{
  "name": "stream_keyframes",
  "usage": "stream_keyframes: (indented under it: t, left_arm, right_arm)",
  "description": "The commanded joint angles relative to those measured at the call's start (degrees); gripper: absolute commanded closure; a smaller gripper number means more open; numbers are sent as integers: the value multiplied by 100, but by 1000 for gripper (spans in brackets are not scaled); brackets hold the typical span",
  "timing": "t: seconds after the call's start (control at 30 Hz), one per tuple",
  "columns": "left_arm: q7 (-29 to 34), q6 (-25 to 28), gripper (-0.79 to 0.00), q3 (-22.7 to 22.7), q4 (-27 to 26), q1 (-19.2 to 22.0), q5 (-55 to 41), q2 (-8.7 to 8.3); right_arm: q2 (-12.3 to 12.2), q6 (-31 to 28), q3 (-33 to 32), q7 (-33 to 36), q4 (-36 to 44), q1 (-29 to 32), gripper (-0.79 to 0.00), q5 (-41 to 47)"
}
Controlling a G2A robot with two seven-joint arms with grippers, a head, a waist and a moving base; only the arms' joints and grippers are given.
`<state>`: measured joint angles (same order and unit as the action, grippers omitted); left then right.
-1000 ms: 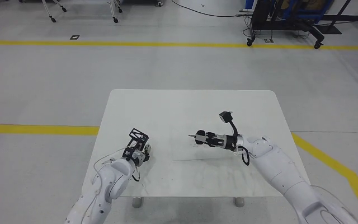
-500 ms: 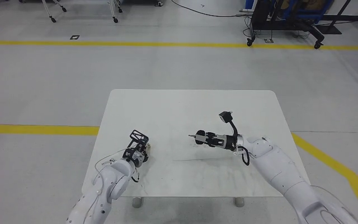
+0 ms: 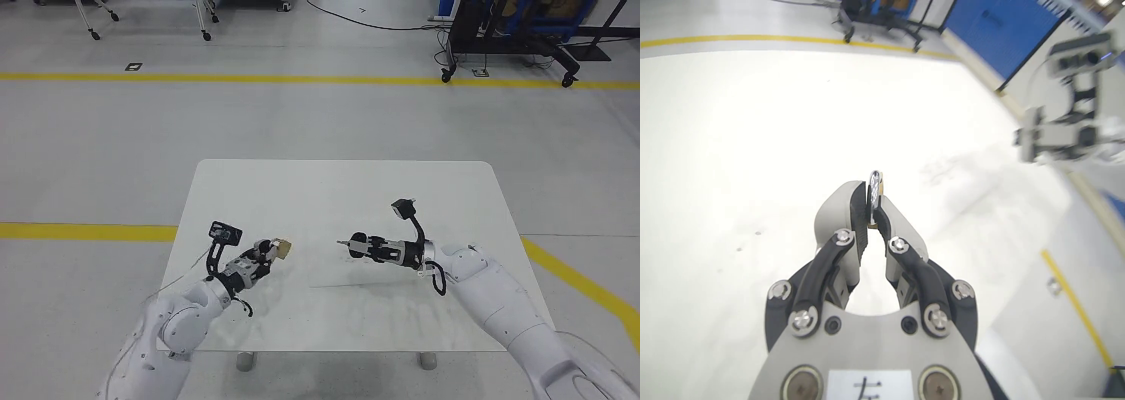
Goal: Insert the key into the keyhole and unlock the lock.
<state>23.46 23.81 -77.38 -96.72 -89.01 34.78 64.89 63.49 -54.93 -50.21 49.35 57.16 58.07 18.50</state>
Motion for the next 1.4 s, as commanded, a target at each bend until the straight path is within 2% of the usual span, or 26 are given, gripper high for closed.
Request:
stream_keyframes:
  t: [0.0, 0.13, 0.23, 0.37, 0.5, 0.6, 0.73, 0.8, 0.83, 1.0, 1.23, 1.37]
  left_arm:
    - [41, 646, 0, -103, 277, -9, -1365, -1]
    - [389, 1354, 0, -131, 838, 138, -2706, -10]
    - [536, 1568, 0, -91, 1134, 293, -3053, -10]
    - [582, 1717, 0, 3, 1270, 481, -2735, -9]
    - [344, 1601, 0, 107, 1094, 513, -2002, 2]
    - [241, 1662, 0, 199, 1011, 497, -1907, 12]
    - [238, 1830, 0, 331, 1098, 506, -2347, 28]
    - [482, 1901, 0, 373, 1222, 569, -2616, 17]
    - [642, 1924, 0, 366, 1248, 612, -2501, 0]
    - [642, 1924, 0, 366, 1248, 612, -2501, 0]
    - [549, 1883, 0, 508, 1201, 590, -2643, 21]
    - [556, 2018, 0, 660, 1389, 719, -3072, 49]
  right_arm:
    - [0, 0, 0, 0, 0, 0, 0, 0]
    - [0, 0, 0, 0, 0, 0, 0, 0]
    - [0, 0, 0, 0, 0, 0, 0, 0]
    - [0, 0, 0, 0, 0, 0, 0, 0]
    - [11, 88, 8, -105, 59, 39, 0, 32]
    - [74, 311, 111, -317, 174, 48, 0, 1]
    - [227, 384, 381, -360, 236, -21, 0, 410]
    - [310, 456, 538, -252, 144, -167, 0, 463]
    - [361, 492, 613, -268, 105, -211, 0, 561]
    - [569, 609, 820, -377, -278, -483, 0, 871]
    - [591, 607, 833, -384, -329, -519, 0, 899]
    - [601, 966, 741, -699, -214, -422, 0, 963]
